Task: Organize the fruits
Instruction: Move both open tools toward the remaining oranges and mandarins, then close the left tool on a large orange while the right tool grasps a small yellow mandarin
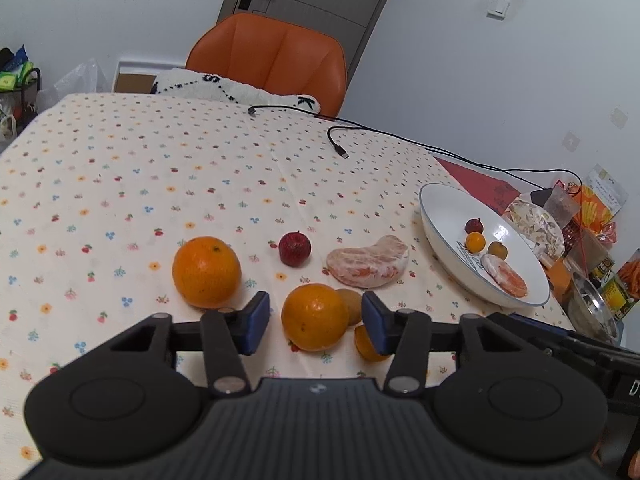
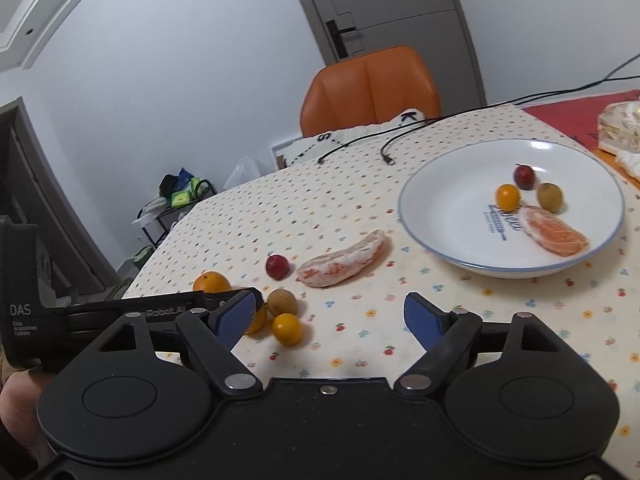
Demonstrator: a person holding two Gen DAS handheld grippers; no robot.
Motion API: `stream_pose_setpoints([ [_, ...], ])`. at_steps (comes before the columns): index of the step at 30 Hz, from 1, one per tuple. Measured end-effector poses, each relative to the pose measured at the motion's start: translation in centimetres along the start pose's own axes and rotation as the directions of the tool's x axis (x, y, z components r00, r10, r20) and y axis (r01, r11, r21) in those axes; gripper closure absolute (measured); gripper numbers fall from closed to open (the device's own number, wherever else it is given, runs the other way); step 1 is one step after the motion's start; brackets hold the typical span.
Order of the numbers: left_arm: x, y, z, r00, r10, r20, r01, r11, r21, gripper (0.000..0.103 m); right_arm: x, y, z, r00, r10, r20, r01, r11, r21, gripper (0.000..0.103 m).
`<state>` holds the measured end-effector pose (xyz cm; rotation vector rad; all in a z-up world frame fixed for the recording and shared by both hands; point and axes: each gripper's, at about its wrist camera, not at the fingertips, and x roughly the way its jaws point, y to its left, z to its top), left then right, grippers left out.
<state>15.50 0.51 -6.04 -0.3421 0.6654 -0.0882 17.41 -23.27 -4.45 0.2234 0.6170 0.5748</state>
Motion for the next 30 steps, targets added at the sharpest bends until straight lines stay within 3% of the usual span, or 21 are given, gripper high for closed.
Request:
stream_pose_setpoints([
  [2, 0.1, 0.5, -0.1, 1.0, -0.02, -0.011, 0.02, 1.0, -0.022, 0.067, 0.5, 0.3, -0.1, 1.0, 0.004, -0.013, -0.004, 1.0, -0.007, 0.024],
  [11, -1.2, 1.5, -0.1, 1.0, -0.029, 0.01, 0.029, 0.999, -0.029, 0.068, 2.4, 1.4, -0.5, 0.999, 0.015, -0.05, -0.016, 1.0, -0.011, 0.03],
  [17, -2.2, 2.1, 0.3, 0.999, -0.014, 0.047, 0.015, 0.999, -0.033, 0.068, 4.2, 2.4, -0.6, 0.997, 0.024, -0.079, -0.027, 0.999, -0.032, 0.045],
  [20, -2.5, 2.3, 0.5, 0.998, -0.009, 0.054, 0.011, 0.999, -0.038, 0.068, 5.3, 2.5, -0.7, 0.995, 0.004, -0.103, -0.007, 1.0, -0.024, 0.057],
  [24, -2.8, 2.1, 0.7, 0.998, -0.006, 0.06, 0.009, 0.999, -0.035, 0.068, 5.6, 2.2, -0.9, 0.993, 0.013, -0.115, -0.015, 1.0, -0.02, 0.082],
  [30, -3.0, 1.1, 0.6, 0.998, -0.018, 0.067, 0.019, 1.0, -0.018, 0.068, 3.7, 1.2, -0.7, 0.997, -0.001, -0.078, 0.0, 1.0, -0.003, 0.082],
])
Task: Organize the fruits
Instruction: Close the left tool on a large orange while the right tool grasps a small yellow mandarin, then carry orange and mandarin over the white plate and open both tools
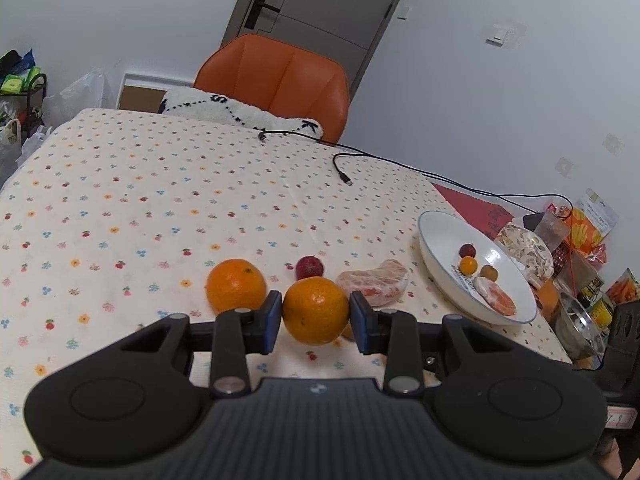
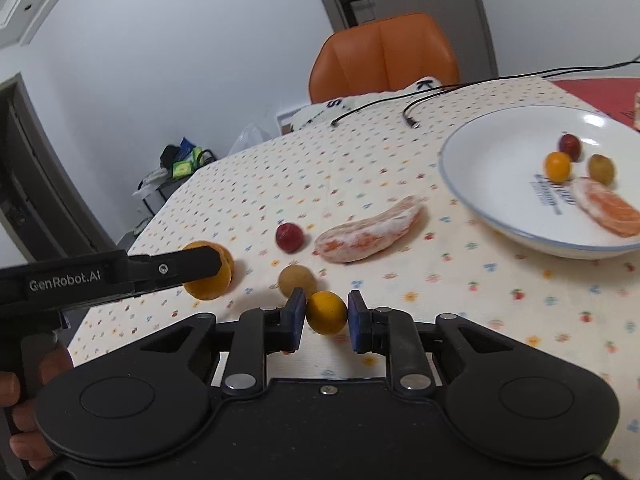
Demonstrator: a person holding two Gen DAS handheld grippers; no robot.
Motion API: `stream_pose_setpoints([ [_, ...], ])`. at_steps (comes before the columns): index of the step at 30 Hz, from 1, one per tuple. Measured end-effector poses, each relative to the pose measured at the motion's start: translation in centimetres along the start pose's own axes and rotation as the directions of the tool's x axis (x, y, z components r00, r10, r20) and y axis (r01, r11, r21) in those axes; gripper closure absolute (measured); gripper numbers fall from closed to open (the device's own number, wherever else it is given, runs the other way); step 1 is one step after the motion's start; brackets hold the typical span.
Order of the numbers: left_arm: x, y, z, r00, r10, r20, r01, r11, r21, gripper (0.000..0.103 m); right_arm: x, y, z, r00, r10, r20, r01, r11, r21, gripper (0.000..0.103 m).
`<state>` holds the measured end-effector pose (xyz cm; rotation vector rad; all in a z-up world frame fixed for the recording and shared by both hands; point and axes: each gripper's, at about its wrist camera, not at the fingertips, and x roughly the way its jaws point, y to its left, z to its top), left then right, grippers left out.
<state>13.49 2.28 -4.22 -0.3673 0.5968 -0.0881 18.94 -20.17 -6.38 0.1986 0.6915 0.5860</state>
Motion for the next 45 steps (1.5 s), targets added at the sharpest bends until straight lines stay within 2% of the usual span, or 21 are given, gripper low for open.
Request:
stream_pose_setpoints([
  [12, 0.4, -3.6, 0.2, 0.999, -0.045, 0.005, 0.045, 0.998, 0.053, 0.068, -4.3, -2.8, 1.2, 0.994, -0.047, 0.097, 0.043, 0.998, 0.044, 0.082],
  [26, 1.1, -8.2, 0.5, 0.995, -0.103, 0.0, 0.102, 0.989, 0.108, 0.068, -8.8, -6.2, 2.3, 0.975, -0.115, 0.189, 0.1, 0.991, 0.088, 0.082],
  [39, 2.5, -12.2, 1.2, 0.99, -0.144, 0.006, 0.141, 0.977, 0.162, 0.068, -10.6, -9.5, 2.6, 0.957, -0.179, 0.23, 0.149, 0.978, 0.145, 0.082],
  [45, 3.9, -13.5, 1.5, 0.987, -0.158, -0.016, 0.158, 0.972, 0.176, 0.068, -11.0, -10.4, 3.1, 0.948, -0.2, 0.248, 0.166, 0.975, 0.149, 0.082],
])
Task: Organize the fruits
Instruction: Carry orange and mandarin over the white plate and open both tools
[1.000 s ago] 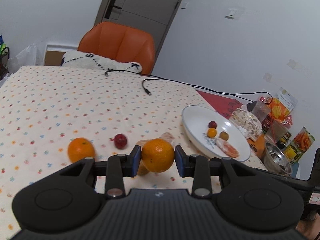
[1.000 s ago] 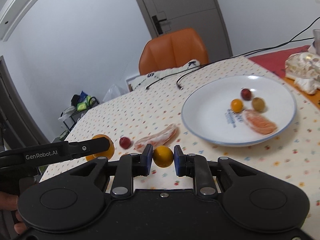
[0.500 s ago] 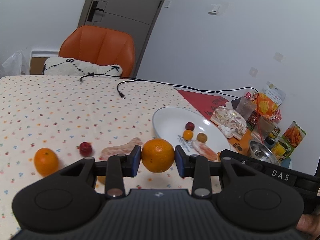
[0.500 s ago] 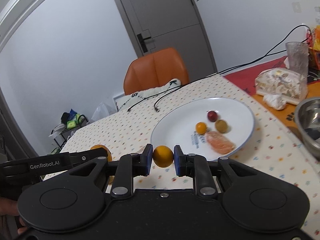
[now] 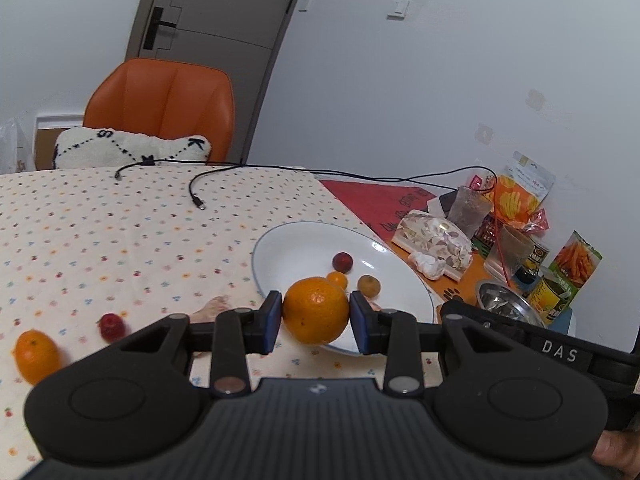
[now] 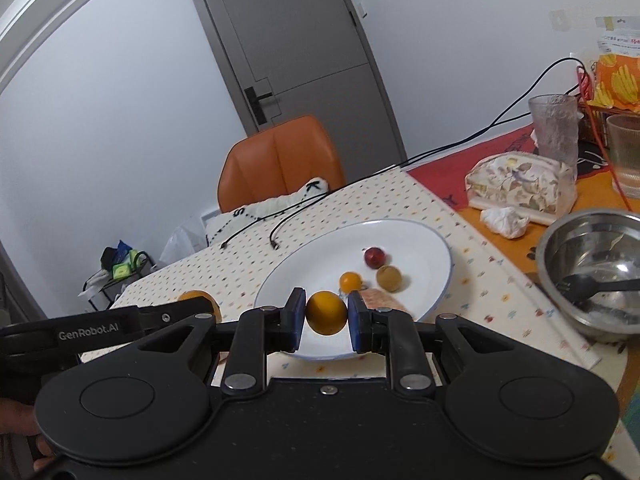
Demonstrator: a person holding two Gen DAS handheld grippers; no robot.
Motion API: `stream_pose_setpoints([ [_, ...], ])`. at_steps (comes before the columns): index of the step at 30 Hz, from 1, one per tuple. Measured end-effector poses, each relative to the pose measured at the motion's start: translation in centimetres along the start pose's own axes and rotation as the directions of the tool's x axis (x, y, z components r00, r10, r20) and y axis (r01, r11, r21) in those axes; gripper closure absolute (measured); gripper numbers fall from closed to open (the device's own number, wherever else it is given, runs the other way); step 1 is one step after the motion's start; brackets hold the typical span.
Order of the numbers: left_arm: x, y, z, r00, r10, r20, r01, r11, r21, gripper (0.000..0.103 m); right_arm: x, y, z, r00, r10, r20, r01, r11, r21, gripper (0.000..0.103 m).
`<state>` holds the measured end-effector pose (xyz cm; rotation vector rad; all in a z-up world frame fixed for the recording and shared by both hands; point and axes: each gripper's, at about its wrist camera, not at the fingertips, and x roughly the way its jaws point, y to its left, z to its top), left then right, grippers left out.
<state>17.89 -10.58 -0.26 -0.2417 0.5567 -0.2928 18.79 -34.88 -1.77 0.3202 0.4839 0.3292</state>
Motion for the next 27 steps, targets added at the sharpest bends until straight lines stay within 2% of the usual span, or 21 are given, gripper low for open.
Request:
stream_pose_setpoints([
  [15, 4.9, -2.0, 0.9, 0.999, 0.017, -0.035, -0.016, 0.999, 0.039, 0.068, 1.7, -3.0, 0.9, 1.0, -0.01, 0.005, 0.01, 1.0, 0.029, 0.082],
  [26, 7.4, -1.8, 0.8, 0.997, 0.047, -0.067, -0.045, 0.999, 0.029, 0.068, 3.3, -4.6, 1.2, 1.0, -0.008, -0.006, 0.008, 0.999, 0.051, 0.082],
  [27, 7.3, -1.8, 0.8, 0.997, 0.053, -0.057, -0.051, 0.998, 0.032, 0.065, 3.4, -4.6, 1.2, 1.0, -0.007, -0.007, 0.008, 0.999, 0.05, 0.082],
])
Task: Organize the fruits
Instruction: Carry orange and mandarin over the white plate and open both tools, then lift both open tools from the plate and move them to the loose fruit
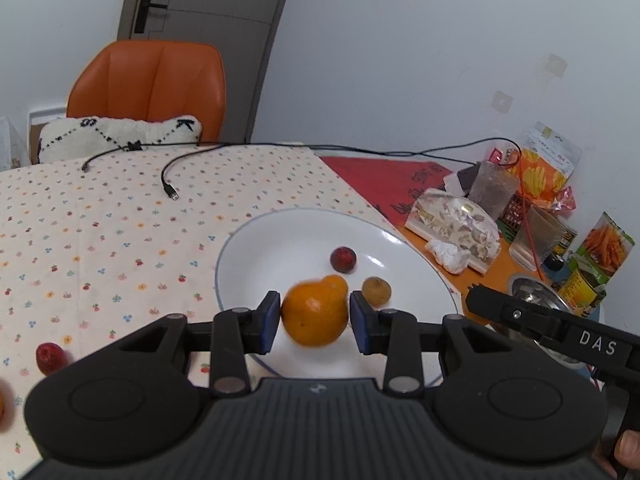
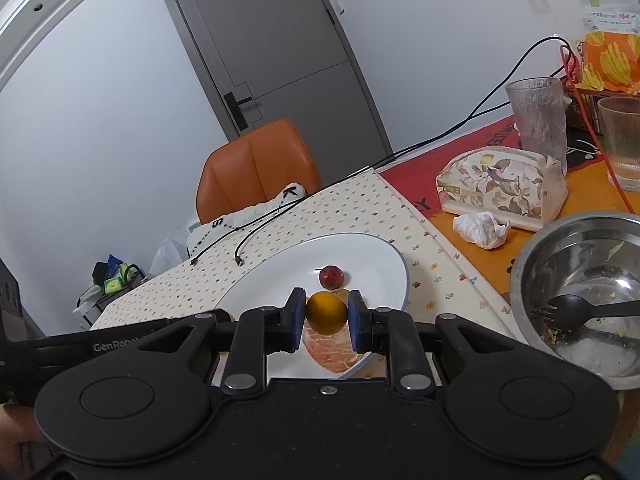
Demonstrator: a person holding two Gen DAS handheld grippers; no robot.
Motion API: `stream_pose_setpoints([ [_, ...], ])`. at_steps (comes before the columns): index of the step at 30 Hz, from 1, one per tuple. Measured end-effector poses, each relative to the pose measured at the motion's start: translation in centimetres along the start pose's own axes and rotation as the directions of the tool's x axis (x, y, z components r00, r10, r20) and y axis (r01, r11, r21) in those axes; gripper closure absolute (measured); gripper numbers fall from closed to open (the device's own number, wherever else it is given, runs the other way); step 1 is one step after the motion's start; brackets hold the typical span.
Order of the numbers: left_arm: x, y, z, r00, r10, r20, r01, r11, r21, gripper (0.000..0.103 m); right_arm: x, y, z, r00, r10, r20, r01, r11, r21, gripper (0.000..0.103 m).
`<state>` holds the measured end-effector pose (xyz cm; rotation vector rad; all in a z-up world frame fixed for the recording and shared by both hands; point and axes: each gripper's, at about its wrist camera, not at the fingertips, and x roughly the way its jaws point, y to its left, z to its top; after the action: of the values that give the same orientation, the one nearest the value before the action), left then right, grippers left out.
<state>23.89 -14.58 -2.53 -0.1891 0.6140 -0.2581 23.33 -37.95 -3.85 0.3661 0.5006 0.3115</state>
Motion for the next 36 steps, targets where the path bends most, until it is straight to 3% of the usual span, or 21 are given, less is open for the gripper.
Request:
stream_pose_setpoints([
  [3, -0.3, 0.1, 0.1, 1.0, 0.018, 0.014, -0.018, 1.0, 0.011, 0.063, 0.4, 0.1, 0.0, 1.0, -0.001, -0.006, 0.001, 1.0, -0.001, 0.082],
  [13, -2.2, 1.7, 0.2, 0.995, 0.082, 0.054, -0.081, 0.997, -0.014, 0.031, 1.5, 1.4, 0.8, 1.0, -0.02, 0.004, 0.02, 0.999, -0.042, 0.082],
  [16, -2.9, 2.5, 0.0, 0.994, 0.096, 0.055, -0.095, 0.995, -0.033, 0.025, 1.9, 1.5, 1.2, 0.999, -0.043, 0.018, 0.044, 0.998, -0.051, 0.074],
  [19, -3.5, 3.4, -0.3, 0.992, 0.114, 0.046, -0.112, 0.993, -0.041, 0.019, 1.5, 1.2, 1.3, 0.998, -0.055, 0.024, 0.056, 0.998, -0.027, 0.074],
  [36, -7.6, 7.1, -0.7, 0.982, 0.174, 0.073, -0.166, 0.981, -0.104, 0.016, -1.1, 2.7, -0.9, 0.999, -0.035, 0.005, 0.035, 0.999, 0.018, 0.045],
])
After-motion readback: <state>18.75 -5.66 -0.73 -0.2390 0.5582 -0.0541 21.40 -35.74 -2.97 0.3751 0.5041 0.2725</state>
